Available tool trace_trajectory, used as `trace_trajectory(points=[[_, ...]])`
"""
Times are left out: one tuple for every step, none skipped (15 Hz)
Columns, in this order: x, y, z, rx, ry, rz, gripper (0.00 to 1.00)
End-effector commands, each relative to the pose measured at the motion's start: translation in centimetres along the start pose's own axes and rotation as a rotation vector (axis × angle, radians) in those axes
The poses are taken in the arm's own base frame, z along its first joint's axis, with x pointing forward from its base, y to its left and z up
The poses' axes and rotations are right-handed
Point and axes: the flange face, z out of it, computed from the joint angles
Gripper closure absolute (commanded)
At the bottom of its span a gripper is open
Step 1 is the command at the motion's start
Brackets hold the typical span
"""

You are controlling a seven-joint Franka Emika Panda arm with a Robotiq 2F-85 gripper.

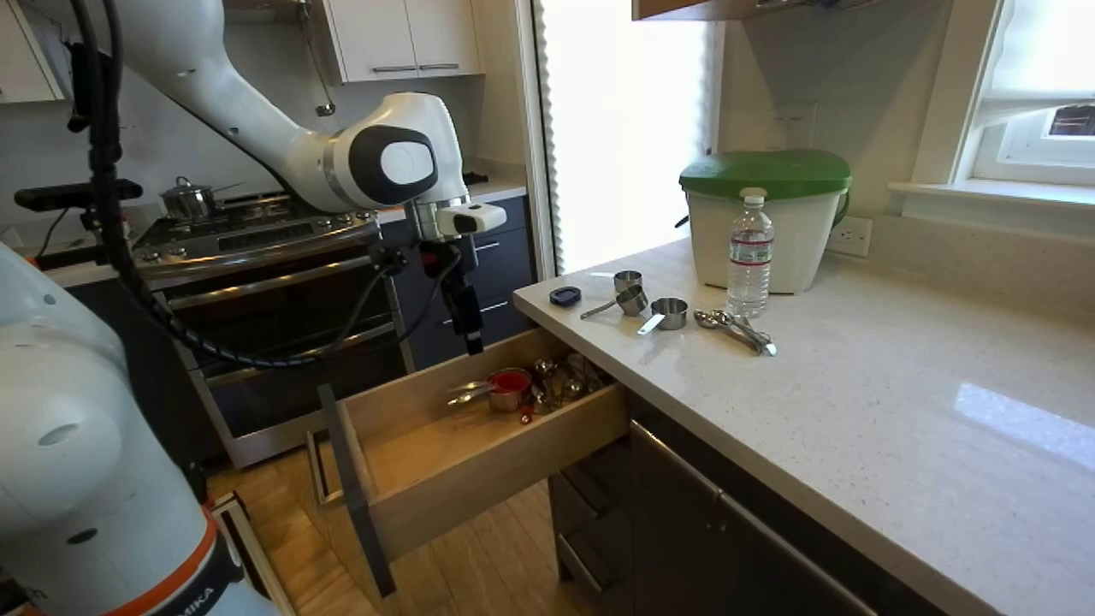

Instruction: Remove the orange pots from the drawer and put them on the counter

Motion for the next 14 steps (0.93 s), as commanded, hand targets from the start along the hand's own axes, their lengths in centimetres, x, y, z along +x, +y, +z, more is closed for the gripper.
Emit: trace_trajectory(points=[[0.0,0.0,0.0,0.000,-0.001,0.000,0.00],[0.0,0.0,0.0,0.000,-0.001,0.000,0.00],[0.0,0.0,0.0,0.000,-0.001,0.000,0.00],[0.1,-0.4,0.4,0.021,-0.010,-0.015,0.00],[0.1,-0.9,1.0,0.039,-0.026,-0.034,0.00],[0.2,-1.4,1.8,0.054,-0.040,-0.045,0.00],[0.2,-2.0,2.7,0.069,-0.056,-0.061,0.00],[0.1,-2.5,3.5,0.071,-0.072,-0.073,0.00],[0.0,-3.0,4.3,0.073,-0.086,-0.084,0.00],[-0.1,-3.5,5.2,0.076,-0.099,-0.095,0.00],[-0.2,-3.9,6.0,0.078,-0.103,-0.108,0.00],[-0.1,-4.3,6.7,0.095,-0.119,-0.117,0.00],[0.0,-4.7,7.4,0.110,-0.126,-0.125,0.00],[0.2,-4.9,8.0,0.129,-0.135,-0.128,0.00]])
